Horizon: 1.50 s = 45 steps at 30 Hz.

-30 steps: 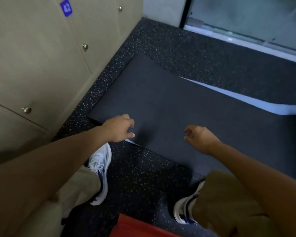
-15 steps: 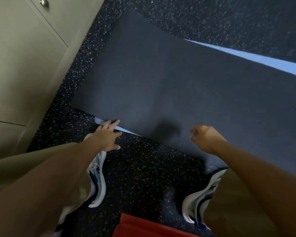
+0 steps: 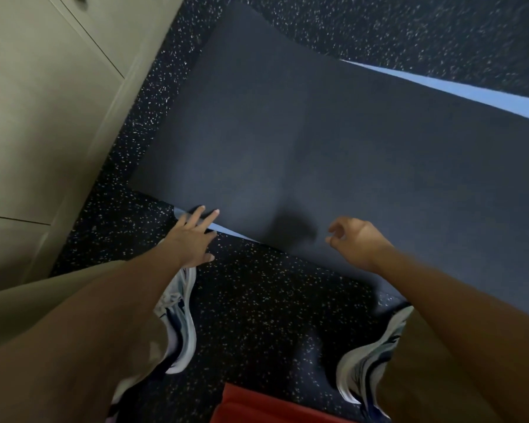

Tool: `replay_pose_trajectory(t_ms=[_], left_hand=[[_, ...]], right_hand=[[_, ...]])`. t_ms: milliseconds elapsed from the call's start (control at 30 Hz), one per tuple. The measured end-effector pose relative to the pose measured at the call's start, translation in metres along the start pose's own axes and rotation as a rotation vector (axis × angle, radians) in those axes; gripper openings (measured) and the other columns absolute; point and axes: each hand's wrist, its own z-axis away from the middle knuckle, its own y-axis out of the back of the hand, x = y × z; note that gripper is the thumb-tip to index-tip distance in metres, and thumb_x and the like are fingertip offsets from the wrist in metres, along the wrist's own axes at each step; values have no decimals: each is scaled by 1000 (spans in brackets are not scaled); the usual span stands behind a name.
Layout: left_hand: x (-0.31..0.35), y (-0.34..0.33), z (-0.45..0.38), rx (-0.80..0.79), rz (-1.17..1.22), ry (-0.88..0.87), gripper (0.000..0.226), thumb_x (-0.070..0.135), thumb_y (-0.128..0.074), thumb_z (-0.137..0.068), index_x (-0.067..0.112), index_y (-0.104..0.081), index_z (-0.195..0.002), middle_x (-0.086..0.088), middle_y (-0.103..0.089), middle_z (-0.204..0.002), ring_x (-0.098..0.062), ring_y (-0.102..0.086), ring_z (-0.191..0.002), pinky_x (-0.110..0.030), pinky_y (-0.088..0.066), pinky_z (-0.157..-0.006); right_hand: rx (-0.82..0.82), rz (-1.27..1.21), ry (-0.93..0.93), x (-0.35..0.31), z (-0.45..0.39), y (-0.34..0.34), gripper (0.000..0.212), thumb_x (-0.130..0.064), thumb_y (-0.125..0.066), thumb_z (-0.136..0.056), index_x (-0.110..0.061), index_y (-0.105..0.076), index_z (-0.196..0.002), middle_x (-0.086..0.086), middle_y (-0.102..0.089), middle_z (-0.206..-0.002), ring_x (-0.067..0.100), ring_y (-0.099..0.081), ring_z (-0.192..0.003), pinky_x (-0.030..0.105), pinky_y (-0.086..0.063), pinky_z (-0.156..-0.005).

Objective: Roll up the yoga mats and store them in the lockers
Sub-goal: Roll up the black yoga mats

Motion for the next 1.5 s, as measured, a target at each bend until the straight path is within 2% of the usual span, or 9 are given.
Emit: replay_pose_trajectory(t_ms=[300, 567, 700, 800, 933, 1100, 1200, 1367, 1500], left_hand=[[-2, 1, 0, 125, 62, -46, 66, 52, -54, -99, 21, -34, -153, -2, 6, -171, -30, 4, -157, -47, -16, -124], [-1, -10, -4, 44, -215, 40, 90, 70, -36, -99, 19, 0, -163, -11, 33, -164, -35, 19, -155, -53, -10, -124], [-1, -13, 0, 146, -243, 29, 93, 70, -35, -99, 11, -1, -163, -15, 33, -164, -33, 16, -156, -50, -8, -126], [-6, -4, 11, 316, -258, -72, 80, 59, -34, -104, 5, -17, -161, -18, 17, -168, -31, 4, -157, -47, -8, -126], [-17, 25, 36, 606, -136, -185, 59, 41, -63, -94, 2, -58, -139, -16, -38, -160, -29, -39, -145, -43, -24, -121], [-18, 95, 66, 864, -107, -273, 51, 23, -89, -71, -4, -71, -110, -19, -67, -124, -35, -63, -112, -43, -36, -107], [-17, 139, 83, 1014, -83, -413, 25, 5, -79, -78, -2, -72, -101, -15, -69, -110, -34, -65, -99, -41, -41, -99], [-7, 197, 116, 993, -109, -560, 17, -7, -65, -84, 4, -70, -96, -8, -67, -102, -26, -61, -92, -41, -52, -84], [4, 230, 146, 1013, -60, -596, 30, -17, -70, -72, 4, -71, -93, -6, -68, -99, -24, -61, -86, -39, -56, -76]], right_hand=[[-8, 16, -15, 10, -3, -6, 29, -33, -63, -98, -21, -63, -124, 6, -66, -123, 25, -63, -106, 34, -51, -94], [-32, 23, -21, 13, -8, -10, 29, -35, -62, -99, -22, -62, -124, 5, -65, -124, 24, -62, -107, 36, -51, -94], [-34, 10, -27, 10, -10, -12, 30, -36, -62, -98, -23, -62, -125, 5, -65, -123, 23, -64, -105, 39, -53, -96], [-58, -12, -57, 9, -5, -15, 29, -35, -61, -99, -23, -62, -125, 6, -64, -123, 24, -64, -104, 38, -54, -95], [-91, -95, -89, 1, 19, -23, 38, -36, -62, -100, -21, -56, -134, 8, -62, -129, 25, -61, -108, 36, -51, -97], [-65, -540, -197, -7, 55, -38, 74, -44, -63, -98, -42, -17, -157, 14, -60, -138, 30, -66, -110, 44, -55, -96], [-36, -962, -281, -21, 83, -30, 79, -45, -54, -104, -43, 1, -161, 17, -48, -151, 30, -67, -105, 43, -58, -91], [28, -1567, -322, -29, 102, -8, 78, -53, -53, -101, -31, -11, -163, 11, -41, -154, 31, -63, -108, 43, -57, -82], [443, -1703, -485, -25, 107, 9, 85, -26, -72, -96, -18, -16, -160, 15, -49, -142, 37, -63, -117, 49, -55, -97]])
